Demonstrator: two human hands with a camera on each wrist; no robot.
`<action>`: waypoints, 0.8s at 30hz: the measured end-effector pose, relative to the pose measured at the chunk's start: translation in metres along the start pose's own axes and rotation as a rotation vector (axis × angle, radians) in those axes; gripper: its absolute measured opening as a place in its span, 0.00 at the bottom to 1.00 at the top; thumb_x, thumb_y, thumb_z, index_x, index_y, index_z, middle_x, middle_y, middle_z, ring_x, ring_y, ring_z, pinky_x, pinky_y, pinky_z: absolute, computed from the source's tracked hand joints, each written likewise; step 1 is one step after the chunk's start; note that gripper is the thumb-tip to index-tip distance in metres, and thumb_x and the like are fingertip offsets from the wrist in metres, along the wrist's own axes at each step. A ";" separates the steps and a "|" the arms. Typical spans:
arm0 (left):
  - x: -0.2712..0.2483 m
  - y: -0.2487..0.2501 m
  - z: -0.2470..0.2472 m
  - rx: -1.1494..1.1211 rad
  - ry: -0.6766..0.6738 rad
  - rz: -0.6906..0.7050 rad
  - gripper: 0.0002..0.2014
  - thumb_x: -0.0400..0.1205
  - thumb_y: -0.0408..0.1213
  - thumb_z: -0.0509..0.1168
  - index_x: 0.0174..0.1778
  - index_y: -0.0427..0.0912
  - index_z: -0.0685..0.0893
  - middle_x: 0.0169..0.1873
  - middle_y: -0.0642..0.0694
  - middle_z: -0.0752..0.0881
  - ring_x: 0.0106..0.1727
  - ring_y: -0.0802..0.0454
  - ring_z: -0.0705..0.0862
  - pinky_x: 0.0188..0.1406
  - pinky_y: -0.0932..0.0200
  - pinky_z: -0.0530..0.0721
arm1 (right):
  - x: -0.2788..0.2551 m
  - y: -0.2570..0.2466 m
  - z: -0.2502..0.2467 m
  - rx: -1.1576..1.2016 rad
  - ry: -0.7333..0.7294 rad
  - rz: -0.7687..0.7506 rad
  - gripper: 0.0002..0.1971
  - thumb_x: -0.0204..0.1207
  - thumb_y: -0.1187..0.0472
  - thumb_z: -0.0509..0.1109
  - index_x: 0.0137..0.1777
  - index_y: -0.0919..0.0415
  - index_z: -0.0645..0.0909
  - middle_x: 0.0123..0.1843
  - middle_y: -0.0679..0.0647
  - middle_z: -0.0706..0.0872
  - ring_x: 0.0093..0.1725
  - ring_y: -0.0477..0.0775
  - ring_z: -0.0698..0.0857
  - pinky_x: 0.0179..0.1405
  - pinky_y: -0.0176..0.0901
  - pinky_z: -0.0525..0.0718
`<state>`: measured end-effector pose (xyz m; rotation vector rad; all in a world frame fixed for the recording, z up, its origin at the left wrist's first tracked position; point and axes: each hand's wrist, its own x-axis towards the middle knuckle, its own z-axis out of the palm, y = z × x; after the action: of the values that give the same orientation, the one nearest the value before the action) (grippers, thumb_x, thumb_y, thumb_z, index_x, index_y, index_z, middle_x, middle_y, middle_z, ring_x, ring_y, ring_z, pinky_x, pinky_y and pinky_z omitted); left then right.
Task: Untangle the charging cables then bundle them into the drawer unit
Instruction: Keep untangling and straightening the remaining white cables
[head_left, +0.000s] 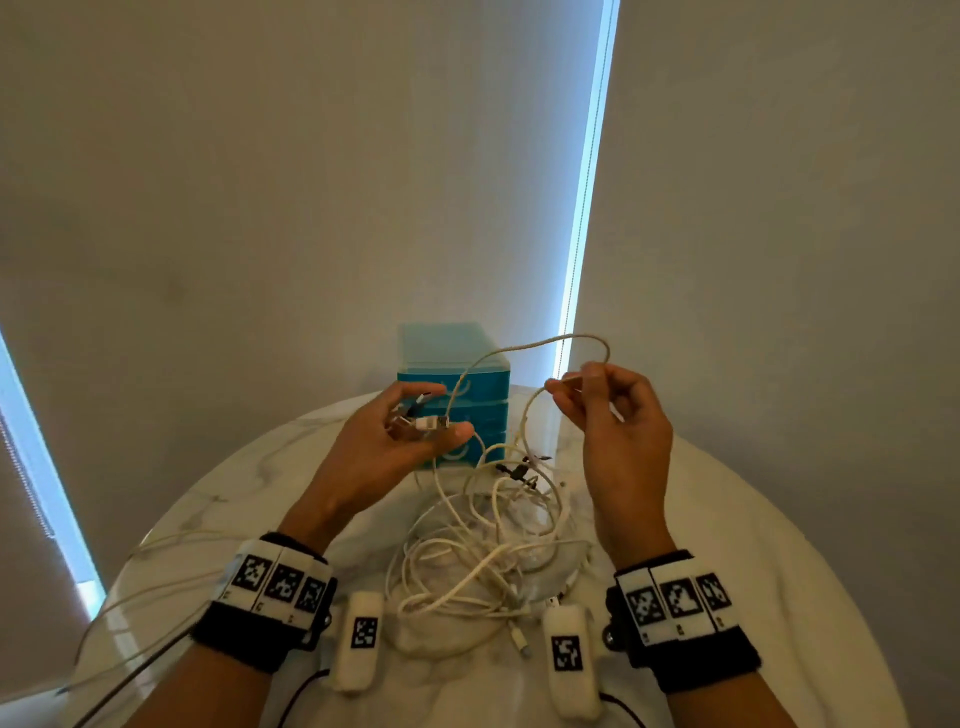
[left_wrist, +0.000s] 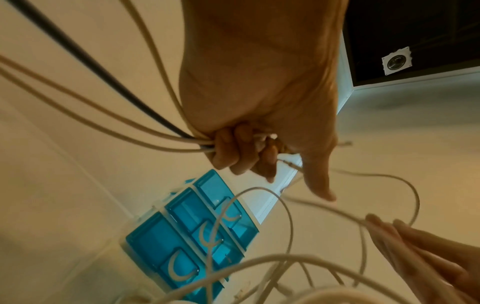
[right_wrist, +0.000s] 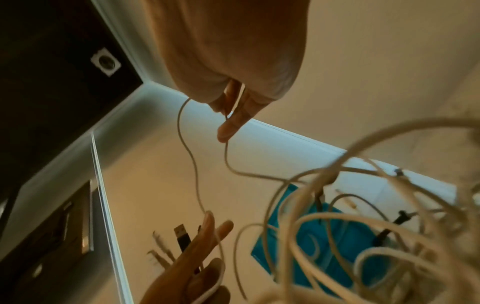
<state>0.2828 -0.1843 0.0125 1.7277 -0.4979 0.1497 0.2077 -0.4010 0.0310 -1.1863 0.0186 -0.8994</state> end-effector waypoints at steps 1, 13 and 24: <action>-0.001 0.003 0.002 -0.054 0.012 0.046 0.22 0.75 0.48 0.85 0.66 0.56 0.91 0.63 0.55 0.93 0.58 0.59 0.95 0.54 0.59 0.95 | 0.001 -0.003 0.001 0.047 -0.023 0.029 0.11 0.90 0.59 0.72 0.63 0.67 0.86 0.56 0.62 0.96 0.54 0.56 0.98 0.57 0.42 0.94; -0.004 0.005 0.012 0.053 -0.015 0.141 0.09 0.81 0.50 0.81 0.50 0.49 0.98 0.47 0.52 0.97 0.52 0.55 0.95 0.58 0.54 0.91 | -0.004 0.009 0.001 0.145 -0.314 0.286 0.12 0.90 0.62 0.72 0.68 0.68 0.85 0.59 0.62 0.96 0.61 0.59 0.96 0.62 0.48 0.94; 0.007 -0.008 -0.002 -0.422 0.256 0.007 0.21 0.84 0.50 0.78 0.58 0.31 0.94 0.22 0.51 0.65 0.24 0.55 0.59 0.24 0.59 0.60 | 0.001 0.028 -0.005 -0.291 -0.361 0.204 0.10 0.83 0.67 0.78 0.61 0.56 0.91 0.55 0.50 0.97 0.53 0.51 0.96 0.51 0.45 0.95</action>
<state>0.2931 -0.1829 0.0084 1.2726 -0.3183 0.2483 0.2229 -0.4038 0.0067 -1.5745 -0.0217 -0.5041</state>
